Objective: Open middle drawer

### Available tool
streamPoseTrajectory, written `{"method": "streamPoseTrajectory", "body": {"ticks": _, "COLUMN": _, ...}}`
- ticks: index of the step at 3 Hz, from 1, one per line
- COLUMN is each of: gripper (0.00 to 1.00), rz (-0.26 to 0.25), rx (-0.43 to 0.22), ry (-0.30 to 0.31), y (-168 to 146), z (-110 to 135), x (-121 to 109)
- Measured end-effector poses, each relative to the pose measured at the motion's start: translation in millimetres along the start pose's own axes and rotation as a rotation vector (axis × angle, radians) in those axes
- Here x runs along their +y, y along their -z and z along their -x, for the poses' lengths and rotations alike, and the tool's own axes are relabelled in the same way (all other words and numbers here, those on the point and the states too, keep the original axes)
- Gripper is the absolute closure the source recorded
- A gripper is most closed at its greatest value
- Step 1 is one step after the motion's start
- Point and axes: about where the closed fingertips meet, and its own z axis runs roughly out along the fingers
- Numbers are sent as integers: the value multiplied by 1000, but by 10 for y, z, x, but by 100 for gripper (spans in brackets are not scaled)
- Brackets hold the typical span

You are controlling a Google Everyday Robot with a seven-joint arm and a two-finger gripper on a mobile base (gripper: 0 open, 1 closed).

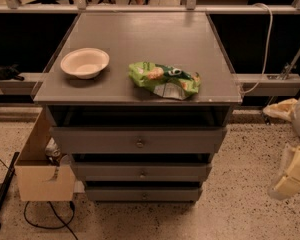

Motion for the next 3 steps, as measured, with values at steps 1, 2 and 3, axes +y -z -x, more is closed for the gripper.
{"method": "streamPoseTrajectory", "body": {"ticks": 1, "gripper": 0, "rz": 34, "rx": -21, "ry": -7, "y": -205, "z": -128, "x": 87}}
{"method": "streamPoseTrajectory", "body": {"ticks": 2, "gripper": 0, "rz": 37, "rx": -71, "ry": -25, "y": -462, "z": -208, "x": 86}}
{"method": "streamPoseTrajectory", "body": {"ticks": 3, "gripper": 0, "rz": 28, "rx": -77, "ry": -27, "y": -483, "z": -206, "x": 65}}
